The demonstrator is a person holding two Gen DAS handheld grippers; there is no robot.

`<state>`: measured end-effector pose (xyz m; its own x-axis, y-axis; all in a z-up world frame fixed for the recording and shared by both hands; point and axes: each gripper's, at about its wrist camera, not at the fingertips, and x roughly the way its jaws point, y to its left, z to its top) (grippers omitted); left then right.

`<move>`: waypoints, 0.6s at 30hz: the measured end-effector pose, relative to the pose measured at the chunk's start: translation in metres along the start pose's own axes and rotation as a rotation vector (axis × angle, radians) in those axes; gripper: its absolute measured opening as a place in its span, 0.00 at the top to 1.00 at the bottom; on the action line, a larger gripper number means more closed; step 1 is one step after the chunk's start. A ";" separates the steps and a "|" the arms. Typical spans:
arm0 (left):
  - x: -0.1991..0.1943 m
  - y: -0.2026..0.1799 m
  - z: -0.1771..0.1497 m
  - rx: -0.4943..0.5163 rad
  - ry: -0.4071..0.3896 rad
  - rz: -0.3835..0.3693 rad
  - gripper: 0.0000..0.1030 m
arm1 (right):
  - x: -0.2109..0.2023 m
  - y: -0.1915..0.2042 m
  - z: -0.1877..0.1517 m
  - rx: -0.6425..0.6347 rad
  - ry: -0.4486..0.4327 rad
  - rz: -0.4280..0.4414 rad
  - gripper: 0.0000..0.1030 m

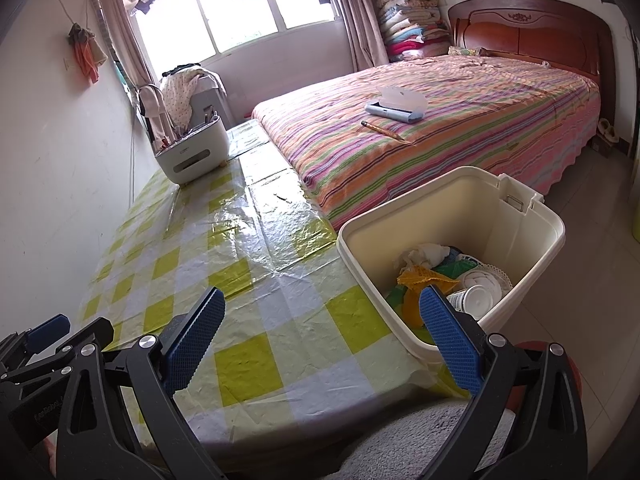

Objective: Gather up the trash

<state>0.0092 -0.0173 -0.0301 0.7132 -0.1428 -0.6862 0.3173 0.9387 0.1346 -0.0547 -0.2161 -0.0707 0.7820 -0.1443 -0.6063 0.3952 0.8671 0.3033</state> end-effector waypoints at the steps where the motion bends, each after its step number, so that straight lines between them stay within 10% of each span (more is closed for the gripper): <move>1: 0.000 0.000 0.000 -0.002 0.001 0.002 0.28 | 0.000 0.000 0.000 0.001 0.001 0.000 0.06; 18: 0.004 -0.001 0.001 0.014 0.017 0.016 0.27 | 0.001 0.000 -0.002 0.002 0.006 0.002 0.06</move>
<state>0.0119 -0.0194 -0.0325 0.7078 -0.1219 -0.6958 0.3143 0.9365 0.1557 -0.0548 -0.2152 -0.0725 0.7800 -0.1397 -0.6100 0.3944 0.8666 0.3058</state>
